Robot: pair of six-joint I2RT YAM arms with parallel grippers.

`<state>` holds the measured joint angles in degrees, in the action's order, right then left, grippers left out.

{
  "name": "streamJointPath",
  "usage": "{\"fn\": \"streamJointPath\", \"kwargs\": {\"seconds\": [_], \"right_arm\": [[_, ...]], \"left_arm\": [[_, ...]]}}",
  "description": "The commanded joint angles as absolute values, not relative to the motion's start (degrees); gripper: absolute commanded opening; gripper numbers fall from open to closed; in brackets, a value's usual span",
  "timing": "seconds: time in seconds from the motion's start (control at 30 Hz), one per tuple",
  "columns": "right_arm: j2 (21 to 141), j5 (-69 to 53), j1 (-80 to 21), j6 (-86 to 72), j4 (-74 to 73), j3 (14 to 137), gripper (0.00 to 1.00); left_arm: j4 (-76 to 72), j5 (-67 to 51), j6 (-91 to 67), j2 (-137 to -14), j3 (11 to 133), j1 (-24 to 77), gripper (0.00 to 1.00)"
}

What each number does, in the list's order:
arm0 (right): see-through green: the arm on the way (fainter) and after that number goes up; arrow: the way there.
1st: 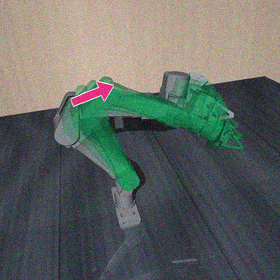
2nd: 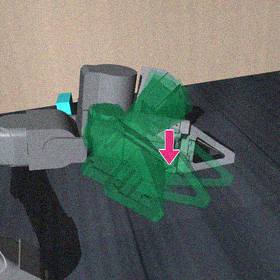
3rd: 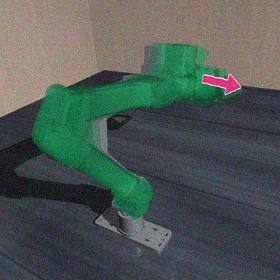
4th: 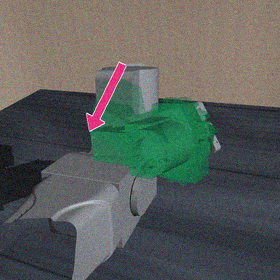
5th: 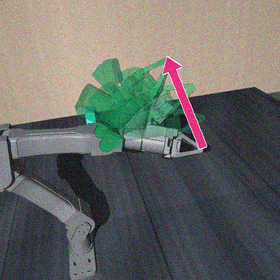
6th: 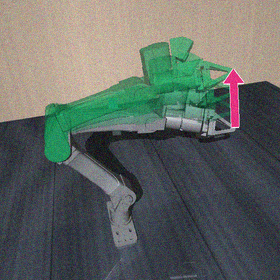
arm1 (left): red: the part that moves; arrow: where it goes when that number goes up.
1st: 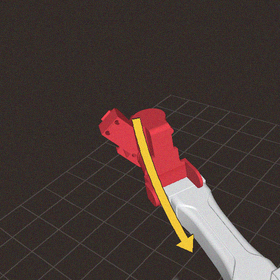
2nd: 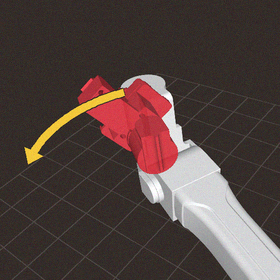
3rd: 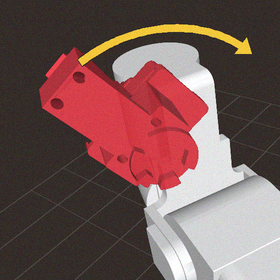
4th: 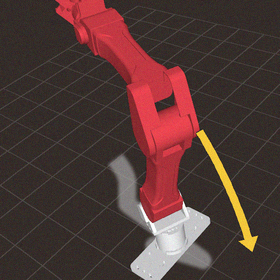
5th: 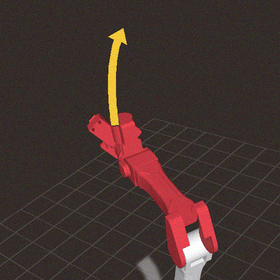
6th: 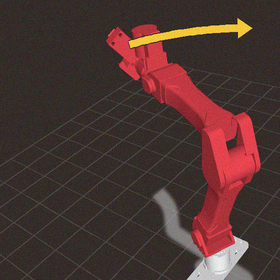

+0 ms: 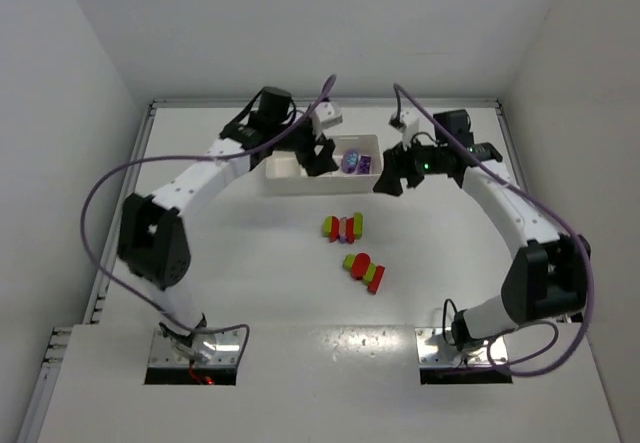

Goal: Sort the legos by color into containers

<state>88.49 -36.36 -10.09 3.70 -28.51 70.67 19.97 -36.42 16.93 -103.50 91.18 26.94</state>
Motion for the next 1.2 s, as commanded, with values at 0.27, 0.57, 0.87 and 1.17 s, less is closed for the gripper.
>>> {"fn": "streamJointPath", "kwargs": {"seconds": [0.27,0.57,0.87,1.17], "right_arm": [[77.35,-33.95,-9.59,28.58,-49.93,54.15,0.72],[73.13,-25.05,-1.93,13.97,-44.64,51.59,0.72],[70.75,-25.75,7.64,11.95,-48.60,54.22,0.72],[72.59,-29.62,11.34,11.95,-52.82,59.41,0.72]], "left_arm": [[30.59,-43.15,40.69,-86.48,64.08,35.85,0.79],[20.22,-40.34,48.42,-90.70,59.77,44.20,0.75],[18.72,-38.67,52.29,-101.33,65.99,48.51,0.61],[19.25,-38.67,53.44,-106.43,68.91,49.66,0.61]]}}
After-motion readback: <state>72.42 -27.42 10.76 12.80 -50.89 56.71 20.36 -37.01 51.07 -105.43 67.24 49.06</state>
